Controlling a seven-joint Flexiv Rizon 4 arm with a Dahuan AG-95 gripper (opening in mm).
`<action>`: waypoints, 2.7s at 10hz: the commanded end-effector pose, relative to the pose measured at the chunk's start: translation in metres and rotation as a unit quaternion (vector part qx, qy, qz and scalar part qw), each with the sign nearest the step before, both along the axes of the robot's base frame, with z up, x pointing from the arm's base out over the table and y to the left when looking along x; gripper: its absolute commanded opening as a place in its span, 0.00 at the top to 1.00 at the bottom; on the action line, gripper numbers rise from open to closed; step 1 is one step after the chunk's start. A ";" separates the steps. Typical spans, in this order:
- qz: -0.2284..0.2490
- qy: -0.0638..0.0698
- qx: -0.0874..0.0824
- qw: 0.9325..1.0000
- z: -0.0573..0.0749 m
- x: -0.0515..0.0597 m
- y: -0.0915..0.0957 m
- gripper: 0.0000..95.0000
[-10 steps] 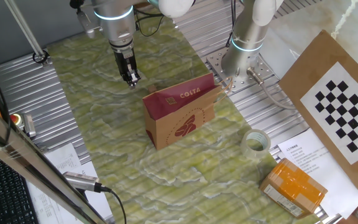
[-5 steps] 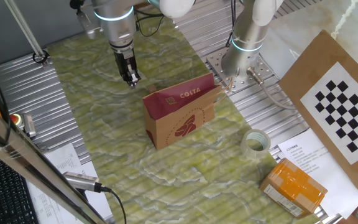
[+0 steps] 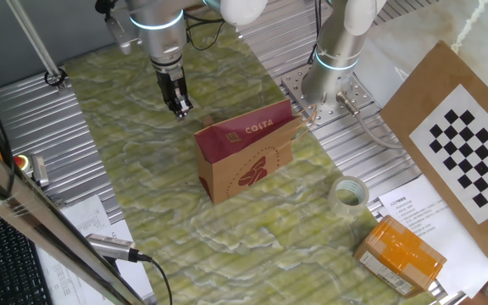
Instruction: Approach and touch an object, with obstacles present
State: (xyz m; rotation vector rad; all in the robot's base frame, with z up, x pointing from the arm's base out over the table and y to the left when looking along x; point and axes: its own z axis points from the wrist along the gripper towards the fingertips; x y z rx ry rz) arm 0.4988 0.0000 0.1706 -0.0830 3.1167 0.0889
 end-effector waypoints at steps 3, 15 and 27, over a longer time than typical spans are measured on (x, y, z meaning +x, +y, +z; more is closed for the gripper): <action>0.063 -0.003 -0.002 0.998 0.000 0.000 0.000 1.00; 0.075 0.036 -0.002 0.997 -0.007 0.002 -0.002 1.00; 0.119 0.052 -0.043 0.991 -0.006 0.009 -0.002 1.00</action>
